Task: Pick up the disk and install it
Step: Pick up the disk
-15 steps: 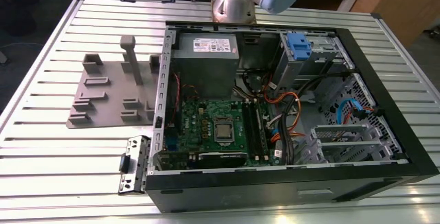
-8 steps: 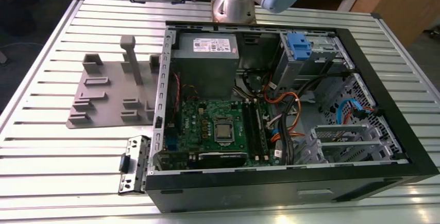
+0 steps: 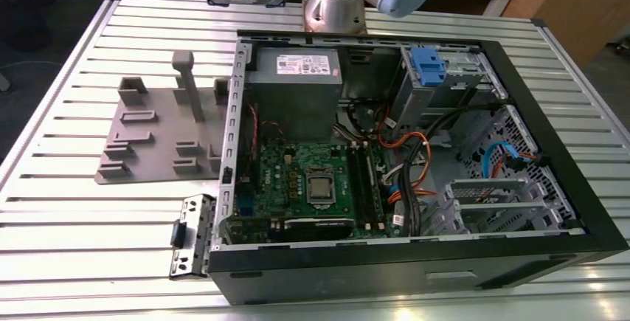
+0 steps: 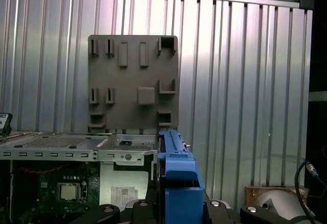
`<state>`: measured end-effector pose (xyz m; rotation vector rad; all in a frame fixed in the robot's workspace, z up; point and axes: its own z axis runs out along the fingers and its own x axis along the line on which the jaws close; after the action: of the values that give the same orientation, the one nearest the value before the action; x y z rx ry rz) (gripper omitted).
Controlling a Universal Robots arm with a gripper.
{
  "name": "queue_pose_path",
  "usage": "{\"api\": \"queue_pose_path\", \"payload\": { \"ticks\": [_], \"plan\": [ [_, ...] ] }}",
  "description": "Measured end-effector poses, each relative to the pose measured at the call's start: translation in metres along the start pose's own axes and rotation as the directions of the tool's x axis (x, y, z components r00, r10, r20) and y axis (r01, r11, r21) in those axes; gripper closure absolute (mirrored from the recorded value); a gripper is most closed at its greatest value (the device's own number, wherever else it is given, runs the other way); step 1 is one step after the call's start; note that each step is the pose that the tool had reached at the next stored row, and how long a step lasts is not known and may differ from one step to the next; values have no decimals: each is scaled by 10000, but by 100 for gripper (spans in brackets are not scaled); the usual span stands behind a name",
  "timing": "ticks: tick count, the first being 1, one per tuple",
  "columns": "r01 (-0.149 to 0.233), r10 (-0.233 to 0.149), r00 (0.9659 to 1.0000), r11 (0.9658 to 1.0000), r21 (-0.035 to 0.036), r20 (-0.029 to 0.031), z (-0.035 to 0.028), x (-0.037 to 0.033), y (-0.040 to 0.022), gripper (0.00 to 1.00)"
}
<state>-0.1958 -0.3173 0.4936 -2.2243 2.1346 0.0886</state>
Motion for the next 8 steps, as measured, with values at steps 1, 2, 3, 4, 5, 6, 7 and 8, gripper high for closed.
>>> {"api": "queue_pose_path", "payload": {
  "ticks": [1,2,3,4,5,6,7,8],
  "plan": [
    [0,0,10000,10000,0,0,1,3,-39,64],
    [-1,1,10000,10000,-1,0,1,4,-76,64],
    [-1,1,10000,10000,-2,0,1,6,-113,64],
    [-1,1,10000,10000,-4,-1,2,8,-153,64],
    [-1,1,10000,10000,-6,0,2,9,-196,64],
    [-1,1,10000,10000,-7,0,3,11,-237,64],
    [-1,1,10000,10000,-9,-1,3,13,-279,64],
    [-1,1,10000,10000,-10,-1,4,15,-322,64]
  ]
}}
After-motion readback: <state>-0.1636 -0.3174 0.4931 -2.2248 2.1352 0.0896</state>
